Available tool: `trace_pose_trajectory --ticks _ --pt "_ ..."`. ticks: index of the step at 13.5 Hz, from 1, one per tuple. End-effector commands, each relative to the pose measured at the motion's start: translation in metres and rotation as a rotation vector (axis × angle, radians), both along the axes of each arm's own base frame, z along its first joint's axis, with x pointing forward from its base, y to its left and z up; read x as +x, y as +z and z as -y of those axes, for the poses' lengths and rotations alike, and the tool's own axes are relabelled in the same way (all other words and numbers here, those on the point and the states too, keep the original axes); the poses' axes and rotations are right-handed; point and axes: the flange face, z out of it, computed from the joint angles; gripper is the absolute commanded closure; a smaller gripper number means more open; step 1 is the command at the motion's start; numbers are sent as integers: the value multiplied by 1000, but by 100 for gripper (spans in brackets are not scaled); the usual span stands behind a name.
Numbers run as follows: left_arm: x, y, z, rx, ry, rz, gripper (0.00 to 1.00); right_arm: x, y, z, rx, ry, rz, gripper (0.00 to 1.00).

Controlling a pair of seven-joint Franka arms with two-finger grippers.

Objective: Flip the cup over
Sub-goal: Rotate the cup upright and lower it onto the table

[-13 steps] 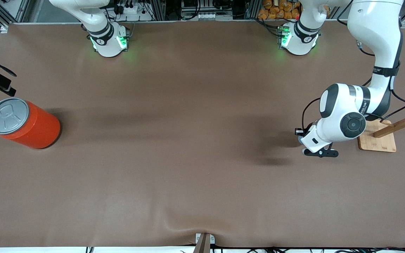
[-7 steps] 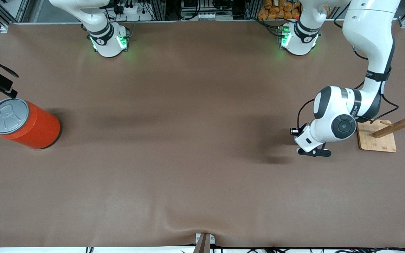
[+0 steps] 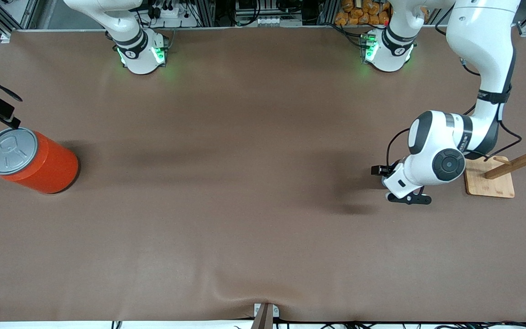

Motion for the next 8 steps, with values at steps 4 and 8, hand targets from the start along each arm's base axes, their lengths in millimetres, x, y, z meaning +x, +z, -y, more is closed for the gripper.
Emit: trace_pose_trajectory --ticks 4,8 --pt "26 81 13 6 -16 23 0 -2 4 -15 1 19 15 0" --pt "36 116 14 0 -17 46 0 0 4 -16 1 20 24 0"
